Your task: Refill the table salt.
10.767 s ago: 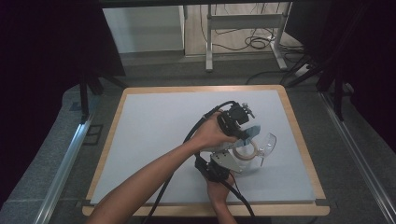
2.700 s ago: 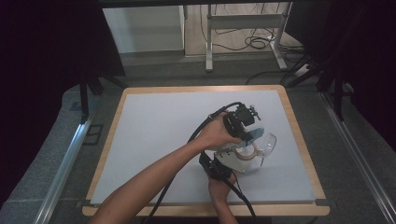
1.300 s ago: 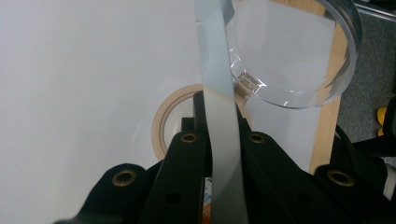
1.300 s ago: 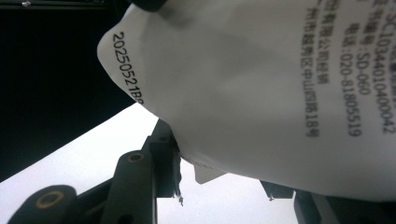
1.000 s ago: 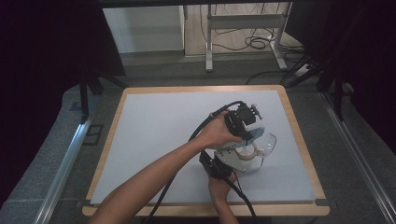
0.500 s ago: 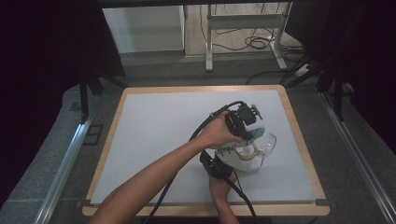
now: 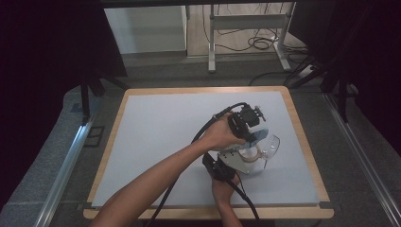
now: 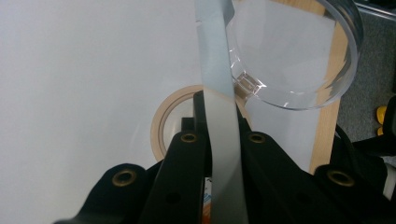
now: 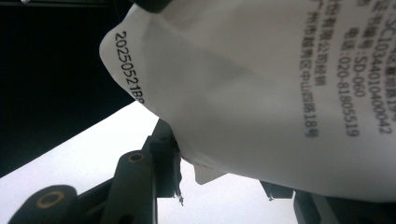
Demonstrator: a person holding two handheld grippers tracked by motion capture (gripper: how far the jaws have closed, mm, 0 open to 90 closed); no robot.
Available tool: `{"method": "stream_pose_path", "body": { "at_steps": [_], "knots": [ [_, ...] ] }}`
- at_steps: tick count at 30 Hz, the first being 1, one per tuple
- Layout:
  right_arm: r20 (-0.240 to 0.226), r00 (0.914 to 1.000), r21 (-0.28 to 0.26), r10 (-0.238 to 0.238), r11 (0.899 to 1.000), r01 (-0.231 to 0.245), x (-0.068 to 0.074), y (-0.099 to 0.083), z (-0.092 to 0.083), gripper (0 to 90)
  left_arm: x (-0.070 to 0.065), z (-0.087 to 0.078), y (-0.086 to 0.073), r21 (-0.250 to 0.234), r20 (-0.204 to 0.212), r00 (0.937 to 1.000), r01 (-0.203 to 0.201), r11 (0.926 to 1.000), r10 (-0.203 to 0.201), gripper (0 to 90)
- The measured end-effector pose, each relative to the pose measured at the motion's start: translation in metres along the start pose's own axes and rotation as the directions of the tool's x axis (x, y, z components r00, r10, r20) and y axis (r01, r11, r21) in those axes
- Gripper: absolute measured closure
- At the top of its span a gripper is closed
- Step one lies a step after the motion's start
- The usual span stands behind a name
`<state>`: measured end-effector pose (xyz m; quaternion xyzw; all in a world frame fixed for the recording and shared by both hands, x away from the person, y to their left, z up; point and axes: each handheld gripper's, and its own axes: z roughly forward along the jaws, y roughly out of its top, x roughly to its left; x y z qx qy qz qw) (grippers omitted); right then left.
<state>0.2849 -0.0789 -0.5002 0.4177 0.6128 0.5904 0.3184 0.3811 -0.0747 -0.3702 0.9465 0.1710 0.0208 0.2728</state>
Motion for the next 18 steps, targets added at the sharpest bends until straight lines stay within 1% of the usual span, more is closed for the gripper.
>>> {"method": "stream_pose_path", "body": {
  "at_steps": [6, 13, 15, 18],
  "knots": [
    [0.001, 1.0000, 0.001, 0.004, 1.000, -0.004, 0.0005, -0.0001, 0.0002, 56.3, 0.0004, 0.0002, -0.0001, 0.001, 0.000, 1.0000, -0.004, 1.0000, 0.004, 90.0],
    [0.001, 1.0000, 0.002, 0.002, 1.000, -0.002, 0.0006, -0.0001, 0.0000, 56.3, 0.0001, -0.0001, -0.0004, 0.000, 0.000, 1.0000, 0.000, 1.0000, 0.000, 90.0],
    [0.001, 0.9999, -0.002, -0.010, 1.000, 0.010, 0.0000, -0.0003, 0.0003, 56.3, 0.0001, -0.0003, -0.0005, 0.000, -0.001, 1.0000, 0.000, 1.0000, 0.000, 90.0],
    [0.001, 0.9999, -0.002, -0.010, 1.000, 0.010, 0.0001, -0.0003, 0.0003, 56.3, -0.0001, -0.0002, -0.0005, 0.000, -0.001, 1.0000, 0.000, 1.0000, 0.000, 90.0]
  ]
}}
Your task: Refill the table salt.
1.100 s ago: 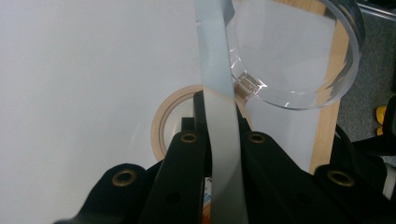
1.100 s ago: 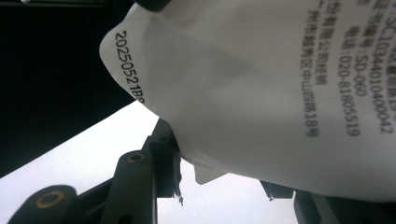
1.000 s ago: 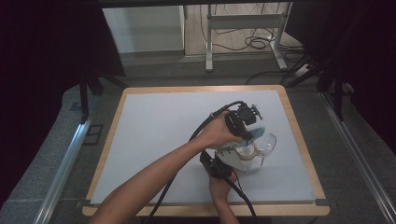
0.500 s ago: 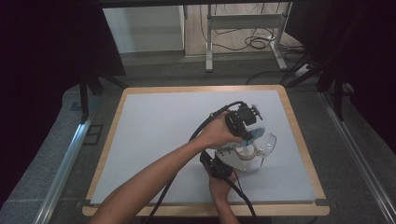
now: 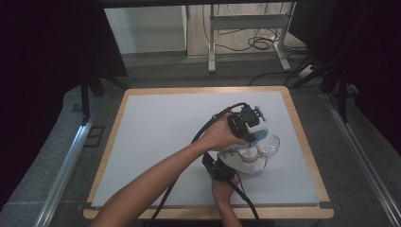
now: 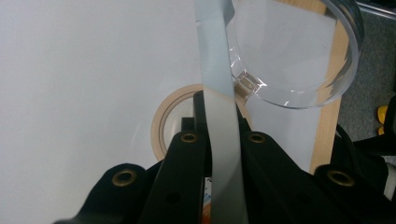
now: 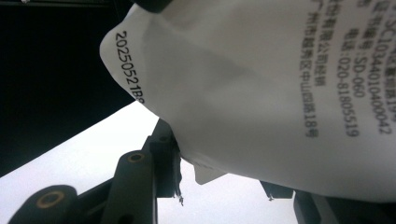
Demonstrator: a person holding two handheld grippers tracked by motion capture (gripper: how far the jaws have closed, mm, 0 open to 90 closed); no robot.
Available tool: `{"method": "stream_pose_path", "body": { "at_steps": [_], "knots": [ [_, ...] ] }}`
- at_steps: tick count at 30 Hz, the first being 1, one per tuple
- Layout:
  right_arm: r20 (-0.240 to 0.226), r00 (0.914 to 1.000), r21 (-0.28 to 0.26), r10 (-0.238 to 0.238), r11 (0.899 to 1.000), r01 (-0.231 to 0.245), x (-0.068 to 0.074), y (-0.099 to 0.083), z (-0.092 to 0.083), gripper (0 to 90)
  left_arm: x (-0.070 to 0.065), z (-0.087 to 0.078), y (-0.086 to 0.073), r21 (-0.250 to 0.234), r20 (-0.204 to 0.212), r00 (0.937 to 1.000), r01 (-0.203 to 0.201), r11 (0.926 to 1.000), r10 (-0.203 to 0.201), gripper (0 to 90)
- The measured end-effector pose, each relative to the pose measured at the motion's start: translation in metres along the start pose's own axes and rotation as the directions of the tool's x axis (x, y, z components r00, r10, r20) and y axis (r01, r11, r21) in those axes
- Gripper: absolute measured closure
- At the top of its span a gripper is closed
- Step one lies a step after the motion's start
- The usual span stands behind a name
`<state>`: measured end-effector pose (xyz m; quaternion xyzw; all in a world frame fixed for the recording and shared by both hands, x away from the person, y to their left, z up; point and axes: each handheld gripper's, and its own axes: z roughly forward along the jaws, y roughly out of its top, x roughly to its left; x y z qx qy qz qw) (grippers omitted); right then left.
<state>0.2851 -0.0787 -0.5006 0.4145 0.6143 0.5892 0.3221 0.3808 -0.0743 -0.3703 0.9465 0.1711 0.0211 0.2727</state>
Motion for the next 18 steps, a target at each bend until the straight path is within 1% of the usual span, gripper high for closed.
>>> {"method": "stream_pose_path", "body": {
  "at_steps": [5, 6, 7, 10, 12, 16, 18],
  "knots": [
    [0.000, 1.0000, 0.000, 0.001, 1.000, -0.001, -0.0001, -0.0003, 0.0000, 56.3, 0.0004, 0.0005, 0.0002, 0.004, -0.001, 1.0000, -0.008, 1.0000, 0.008, 90.0],
    [0.000, 1.0000, 0.001, 0.004, 1.000, -0.004, 0.0001, -0.0003, -0.0001, 56.3, -0.0001, 0.0007, 0.0000, 0.003, -0.001, 1.0000, -0.001, 1.0000, 0.001, 90.0],
    [-0.001, 0.9999, 0.003, 0.010, 1.000, -0.010, 0.0004, -0.0002, -0.0003, 56.3, 0.0003, 0.0008, 0.0000, 0.003, -0.001, 1.0000, -0.007, 1.0000, 0.007, 90.0],
    [0.001, 1.0000, 0.000, 0.000, 1.000, 0.000, 0.0001, -0.0008, 0.0000, 56.3, 0.0001, 0.0008, -0.0001, 0.007, 0.000, 1.0000, -0.005, 1.0000, 0.005, 90.0],
    [0.002, 1.0000, -0.003, 0.002, 1.000, -0.002, 0.0003, -0.0009, 0.0001, 56.3, -0.0002, 0.0008, -0.0002, 0.007, -0.001, 1.0000, -0.001, 1.0000, 0.001, 90.0],
    [0.000, 1.0000, -0.001, 0.001, 1.000, -0.001, 0.0002, -0.0006, 0.0000, 56.3, 0.0002, 0.0006, 0.0000, 0.007, -0.002, 1.0000, -0.007, 1.0000, 0.007, 90.0],
    [-0.001, 1.0000, -0.001, 0.003, 1.000, -0.003, 0.0001, -0.0004, 0.0001, 56.3, -0.0001, 0.0007, 0.0002, 0.008, -0.003, 1.0000, -0.002, 1.0000, 0.002, 90.0]
  ]
}}
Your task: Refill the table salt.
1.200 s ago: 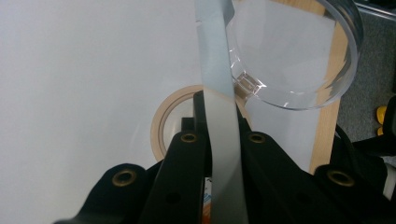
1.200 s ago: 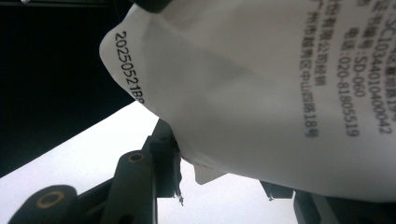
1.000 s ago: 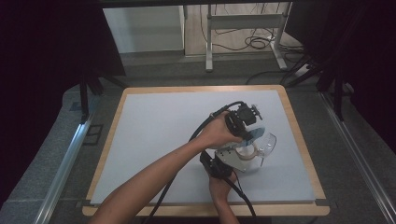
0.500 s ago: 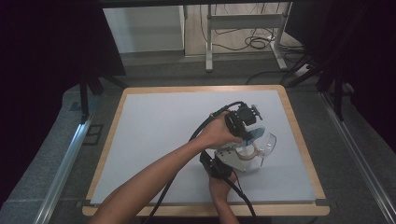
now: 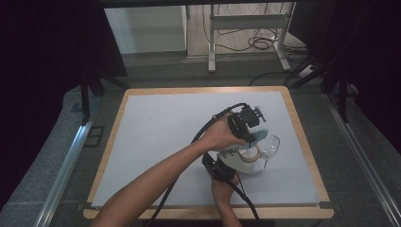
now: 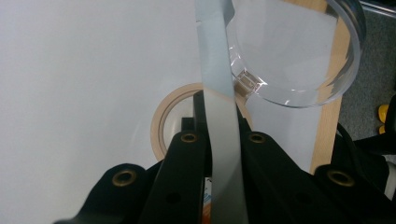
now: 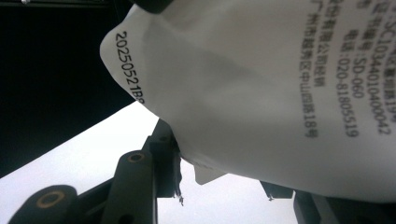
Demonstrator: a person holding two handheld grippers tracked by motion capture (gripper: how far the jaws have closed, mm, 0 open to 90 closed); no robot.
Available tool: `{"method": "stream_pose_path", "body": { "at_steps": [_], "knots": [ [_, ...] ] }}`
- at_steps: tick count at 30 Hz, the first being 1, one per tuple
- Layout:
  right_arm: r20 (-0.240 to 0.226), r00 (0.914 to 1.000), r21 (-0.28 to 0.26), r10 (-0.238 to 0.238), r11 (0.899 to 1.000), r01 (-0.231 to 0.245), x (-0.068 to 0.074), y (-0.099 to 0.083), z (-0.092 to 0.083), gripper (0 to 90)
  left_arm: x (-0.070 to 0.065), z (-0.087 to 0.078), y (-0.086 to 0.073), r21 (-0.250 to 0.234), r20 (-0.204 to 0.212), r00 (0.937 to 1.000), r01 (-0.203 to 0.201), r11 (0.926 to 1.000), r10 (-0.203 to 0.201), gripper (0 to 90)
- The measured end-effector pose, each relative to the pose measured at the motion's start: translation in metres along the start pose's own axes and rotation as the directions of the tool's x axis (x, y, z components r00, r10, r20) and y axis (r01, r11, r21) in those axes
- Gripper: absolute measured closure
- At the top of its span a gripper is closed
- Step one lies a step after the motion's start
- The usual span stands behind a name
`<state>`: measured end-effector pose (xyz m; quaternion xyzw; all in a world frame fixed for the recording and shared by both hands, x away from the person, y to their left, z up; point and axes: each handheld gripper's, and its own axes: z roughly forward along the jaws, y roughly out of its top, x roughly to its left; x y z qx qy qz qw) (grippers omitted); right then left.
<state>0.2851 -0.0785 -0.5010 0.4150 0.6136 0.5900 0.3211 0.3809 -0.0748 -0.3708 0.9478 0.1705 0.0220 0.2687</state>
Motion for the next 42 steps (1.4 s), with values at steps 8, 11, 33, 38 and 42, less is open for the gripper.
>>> {"method": "stream_pose_path", "body": {
  "at_steps": [8, 11, 33, 38, 42],
  "knots": [
    [0.003, 1.0000, -0.003, 0.006, 1.000, -0.006, -0.0009, 0.0014, 0.0002, 56.3, -0.0001, 0.0007, 0.0027, 0.005, 0.000, 1.0000, -0.003, 1.0000, 0.003, 90.0],
    [0.006, 1.0000, -0.005, 0.007, 1.000, -0.007, -0.0016, 0.0020, 0.0004, 56.4, 0.0000, 0.0010, 0.0040, 0.006, -0.002, 1.0000, -0.009, 0.9999, 0.009, 90.0],
    [0.007, 1.0000, -0.003, 0.004, 1.000, -0.004, -0.0022, 0.0026, 0.0001, 56.5, -0.0003, 0.0017, 0.0040, 0.007, 0.001, 1.0000, -0.006, 1.0000, 0.006, 90.0],
    [0.007, 1.0000, -0.004, -0.003, 1.000, 0.003, -0.0021, 0.0020, 0.0008, 56.5, 0.0008, 0.0019, 0.0034, 0.008, 0.002, 0.9999, -0.012, 0.9999, 0.012, 90.0],
    [0.009, 1.0000, -0.005, -0.001, 1.000, 0.001, -0.0018, 0.0020, 0.0009, 56.5, 0.0006, 0.0017, 0.0035, 0.008, 0.001, 0.9999, -0.012, 0.9999, 0.012, 90.0]
  ]
}}
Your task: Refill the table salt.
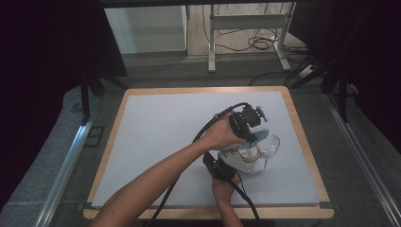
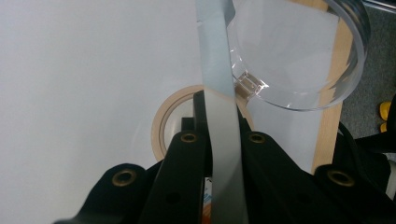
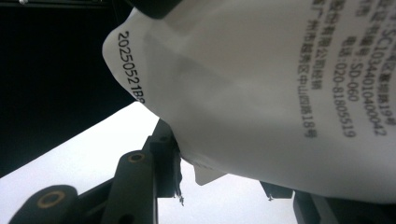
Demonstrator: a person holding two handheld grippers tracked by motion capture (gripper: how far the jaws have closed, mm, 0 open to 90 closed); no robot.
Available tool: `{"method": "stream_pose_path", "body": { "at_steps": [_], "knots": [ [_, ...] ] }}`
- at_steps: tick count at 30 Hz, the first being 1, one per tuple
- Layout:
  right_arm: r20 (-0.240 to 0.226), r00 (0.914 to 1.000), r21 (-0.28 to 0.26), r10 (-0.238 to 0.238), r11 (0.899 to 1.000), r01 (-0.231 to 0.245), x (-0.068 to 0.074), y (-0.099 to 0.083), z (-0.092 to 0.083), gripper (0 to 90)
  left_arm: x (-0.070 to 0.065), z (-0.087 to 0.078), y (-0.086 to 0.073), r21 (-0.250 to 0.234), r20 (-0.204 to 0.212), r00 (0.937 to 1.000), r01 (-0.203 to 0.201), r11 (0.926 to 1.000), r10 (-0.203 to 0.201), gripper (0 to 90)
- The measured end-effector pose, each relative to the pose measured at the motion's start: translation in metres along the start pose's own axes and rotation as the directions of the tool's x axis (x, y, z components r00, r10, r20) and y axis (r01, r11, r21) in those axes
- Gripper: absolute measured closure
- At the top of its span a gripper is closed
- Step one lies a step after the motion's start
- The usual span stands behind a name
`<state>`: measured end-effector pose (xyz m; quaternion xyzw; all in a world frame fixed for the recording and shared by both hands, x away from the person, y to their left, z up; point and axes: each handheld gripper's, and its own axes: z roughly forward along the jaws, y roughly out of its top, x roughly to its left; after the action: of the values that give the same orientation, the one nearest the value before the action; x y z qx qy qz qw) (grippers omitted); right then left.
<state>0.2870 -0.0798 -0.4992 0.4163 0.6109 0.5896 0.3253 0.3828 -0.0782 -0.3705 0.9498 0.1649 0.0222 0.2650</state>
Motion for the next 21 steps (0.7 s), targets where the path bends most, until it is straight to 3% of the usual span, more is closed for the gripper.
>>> {"method": "stream_pose_path", "body": {
  "at_steps": [21],
  "knots": [
    [-0.002, 1.0000, -0.005, 0.005, 1.000, -0.005, 0.0004, -0.0003, 0.0001, 56.6, -0.0004, 0.0008, -0.0001, 0.006, -0.003, 1.0000, -0.001, 1.0000, 0.001, 90.0]
  ]
}}
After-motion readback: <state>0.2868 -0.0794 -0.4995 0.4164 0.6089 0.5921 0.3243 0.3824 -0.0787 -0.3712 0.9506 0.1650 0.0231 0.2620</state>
